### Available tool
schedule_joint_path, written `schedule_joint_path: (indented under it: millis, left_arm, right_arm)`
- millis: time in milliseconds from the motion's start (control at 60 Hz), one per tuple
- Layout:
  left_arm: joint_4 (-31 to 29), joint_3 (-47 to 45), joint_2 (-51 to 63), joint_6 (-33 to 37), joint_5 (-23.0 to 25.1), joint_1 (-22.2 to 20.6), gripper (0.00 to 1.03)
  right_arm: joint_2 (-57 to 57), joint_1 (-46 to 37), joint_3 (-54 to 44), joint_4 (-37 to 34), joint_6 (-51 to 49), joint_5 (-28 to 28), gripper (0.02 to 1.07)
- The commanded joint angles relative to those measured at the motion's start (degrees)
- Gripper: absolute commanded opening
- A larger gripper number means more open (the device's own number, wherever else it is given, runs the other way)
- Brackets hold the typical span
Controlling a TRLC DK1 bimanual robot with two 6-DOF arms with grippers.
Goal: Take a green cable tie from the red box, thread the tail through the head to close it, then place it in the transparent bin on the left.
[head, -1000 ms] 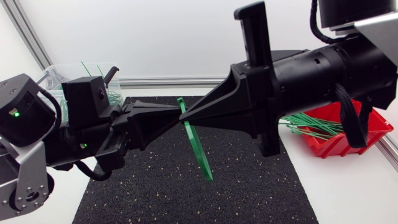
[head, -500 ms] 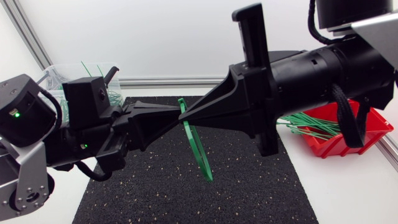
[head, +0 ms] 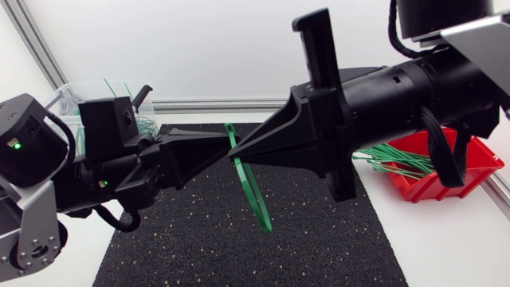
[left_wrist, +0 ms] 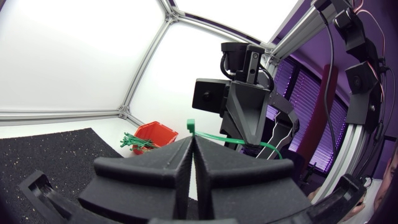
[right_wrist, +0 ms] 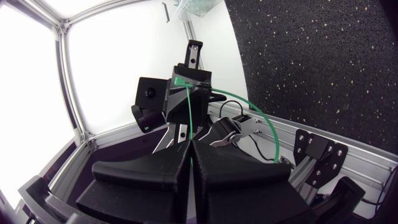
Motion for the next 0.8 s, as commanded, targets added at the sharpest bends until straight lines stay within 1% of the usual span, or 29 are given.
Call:
schedule_joint_path:
  millis: [0, 100, 183, 317, 450, 567, 783]
  left_arm:
    - [1.12, -1.29, -0.89, -2.87, 0.03, 0.84, 0.03]
    - [1.04, -1.29, -0.63, -4.71, 0.03, 2.60, 0.03]
    - [0.95, -1.55, -0.45, -5.07, 0.03, 2.69, 0.03]
    - [0.86, -1.81, -0.10, -5.07, 0.03, 2.69, 0.03]
    - [0.86, -1.90, 1.22, -6.21, 0.03, 2.51, 0.03]
    - [0.86, -1.73, 1.31, -7.26, 0.03, 2.42, 0.03]
    - [0.86, -1.46, 2.27, -8.93, 0.03, 2.60, 0.03]
  right_arm:
    - [1.81, 0.08, 1.88, -1.35, 1.73, -0.82, 0.08]
    - [2.17, -0.01, 3.82, -3.46, 1.73, -0.73, 0.08]
    - [2.43, -0.10, 5.84, -6.28, 1.64, -0.29, 0.08]
    - [3.13, -0.36, 8.74, -8.21, 1.55, -0.29, 0.08]
    - [5.07, -0.36, 11.64, -11.81, 1.64, -0.38, 0.08]
    - [6.65, -0.36, 12.34, -13.48, 1.82, -0.73, 0.08]
    - [8.58, -0.19, 13.04, -13.84, 2.34, -1.52, 0.08]
